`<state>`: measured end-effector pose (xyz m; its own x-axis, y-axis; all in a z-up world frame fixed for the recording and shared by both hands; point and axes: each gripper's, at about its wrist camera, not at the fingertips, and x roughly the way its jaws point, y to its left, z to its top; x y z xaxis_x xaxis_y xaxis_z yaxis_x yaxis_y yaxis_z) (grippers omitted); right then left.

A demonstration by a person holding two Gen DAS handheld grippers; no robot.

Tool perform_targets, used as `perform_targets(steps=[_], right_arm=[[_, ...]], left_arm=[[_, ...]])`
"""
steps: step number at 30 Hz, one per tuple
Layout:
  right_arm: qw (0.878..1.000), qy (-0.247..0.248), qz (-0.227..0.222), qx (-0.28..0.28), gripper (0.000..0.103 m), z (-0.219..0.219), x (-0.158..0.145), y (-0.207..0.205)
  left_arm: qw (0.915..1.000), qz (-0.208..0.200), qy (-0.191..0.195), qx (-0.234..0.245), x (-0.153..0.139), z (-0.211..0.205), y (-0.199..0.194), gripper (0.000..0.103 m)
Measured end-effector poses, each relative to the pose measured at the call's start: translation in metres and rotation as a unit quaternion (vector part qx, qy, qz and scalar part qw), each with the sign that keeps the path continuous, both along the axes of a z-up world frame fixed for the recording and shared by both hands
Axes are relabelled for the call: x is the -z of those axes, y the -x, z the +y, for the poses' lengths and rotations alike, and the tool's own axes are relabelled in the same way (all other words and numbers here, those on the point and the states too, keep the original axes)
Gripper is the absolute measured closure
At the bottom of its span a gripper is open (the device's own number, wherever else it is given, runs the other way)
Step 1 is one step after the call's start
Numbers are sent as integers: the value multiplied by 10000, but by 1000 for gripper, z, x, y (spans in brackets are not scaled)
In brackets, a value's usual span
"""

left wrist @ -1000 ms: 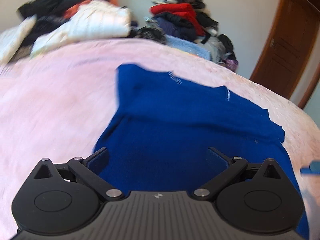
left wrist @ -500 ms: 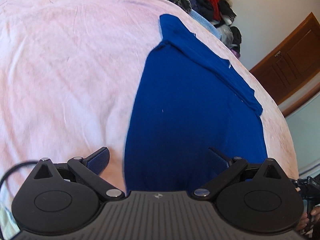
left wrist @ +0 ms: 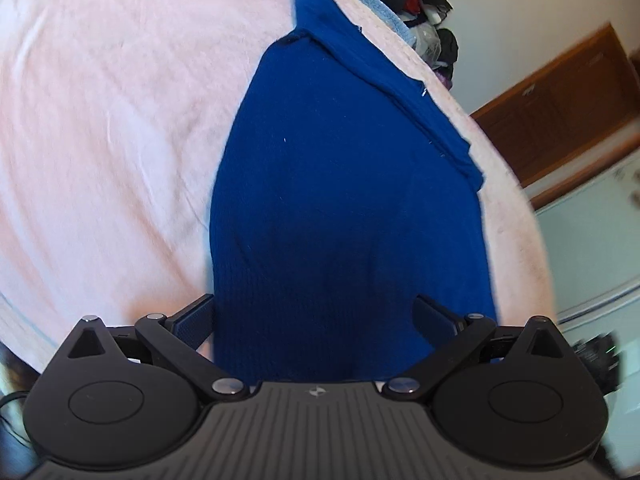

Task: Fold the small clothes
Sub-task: 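Move the left tool to the ribbed hem and close on it, then close the right tool on the ribbed hem beside the left tool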

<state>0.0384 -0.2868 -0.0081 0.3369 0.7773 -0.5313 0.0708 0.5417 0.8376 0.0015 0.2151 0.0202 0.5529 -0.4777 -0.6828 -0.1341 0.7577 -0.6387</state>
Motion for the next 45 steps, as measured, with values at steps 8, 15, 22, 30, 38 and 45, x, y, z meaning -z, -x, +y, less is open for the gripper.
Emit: perform_targets(steps=[8, 15, 22, 30, 38, 45], right_arm=[[9999, -66, 1, 83, 25, -3, 2, 0], [10000, -44, -37, 51, 26, -4, 3, 1], [10000, -54, -59, 47, 27, -3, 3, 1], [9999, 37, -99, 38, 28, 0, 1, 3], [9999, 54, -107, 32, 28, 0, 1, 4], [9999, 62, -104, 4, 29, 0, 1, 3]], left_arm=[[9947, 460, 793, -464, 8, 14, -5, 5], [9975, 517, -440, -208, -6, -12, -13, 46], [9914, 564, -1176, -140, -9, -21, -10, 76], [9886, 604, -1371, -156, -8, -18, -8, 90], [9876, 607, -1444, -106, -8, -18, -6, 93], [9868, 593, -1505, -92, -8, -22, -5, 93]])
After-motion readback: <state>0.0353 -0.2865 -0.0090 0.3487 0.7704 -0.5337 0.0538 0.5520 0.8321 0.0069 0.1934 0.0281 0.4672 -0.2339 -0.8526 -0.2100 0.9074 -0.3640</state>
